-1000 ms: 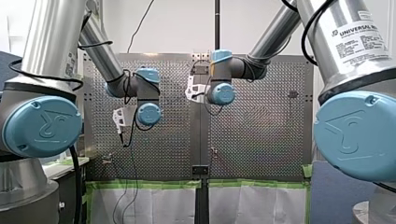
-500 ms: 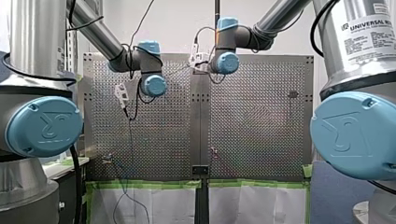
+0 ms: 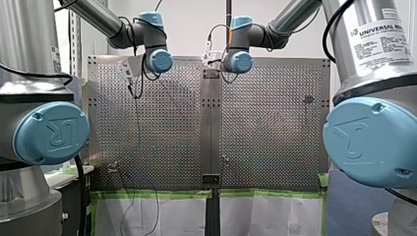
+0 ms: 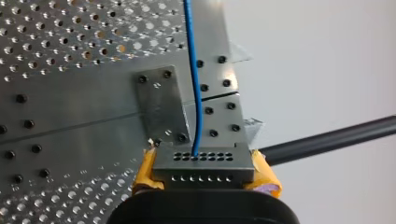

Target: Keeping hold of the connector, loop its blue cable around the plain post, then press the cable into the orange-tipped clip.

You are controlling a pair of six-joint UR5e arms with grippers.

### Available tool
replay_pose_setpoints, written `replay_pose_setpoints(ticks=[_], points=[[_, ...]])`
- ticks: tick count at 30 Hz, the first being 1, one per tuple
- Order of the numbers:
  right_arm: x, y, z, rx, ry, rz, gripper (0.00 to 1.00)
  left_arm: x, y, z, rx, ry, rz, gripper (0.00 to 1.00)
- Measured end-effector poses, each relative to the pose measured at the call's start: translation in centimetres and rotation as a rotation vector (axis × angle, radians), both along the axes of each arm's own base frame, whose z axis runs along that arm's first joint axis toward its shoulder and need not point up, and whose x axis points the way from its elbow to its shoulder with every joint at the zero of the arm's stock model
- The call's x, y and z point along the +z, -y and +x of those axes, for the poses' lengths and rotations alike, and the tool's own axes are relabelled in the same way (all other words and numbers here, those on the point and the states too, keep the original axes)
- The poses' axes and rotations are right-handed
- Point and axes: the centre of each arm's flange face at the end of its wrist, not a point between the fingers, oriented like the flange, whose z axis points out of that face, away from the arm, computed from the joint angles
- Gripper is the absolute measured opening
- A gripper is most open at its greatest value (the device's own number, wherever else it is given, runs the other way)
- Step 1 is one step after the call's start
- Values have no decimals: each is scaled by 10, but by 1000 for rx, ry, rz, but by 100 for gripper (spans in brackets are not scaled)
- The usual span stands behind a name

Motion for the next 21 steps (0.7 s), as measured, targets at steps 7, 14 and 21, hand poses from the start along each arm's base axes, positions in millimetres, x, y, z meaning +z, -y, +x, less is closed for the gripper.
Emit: replay_pose_setpoints(ticks=[7, 14, 21], points=[[-3, 19, 12, 6, 5, 0, 2, 48, -14, -1, 9, 50, -4, 9], [17, 34, 14, 14, 40, -25, 2, 64, -27, 21, 7, 47, 10, 9], [29, 44, 16, 21, 63, -42, 2, 66, -41, 58, 3, 10, 24, 9]])
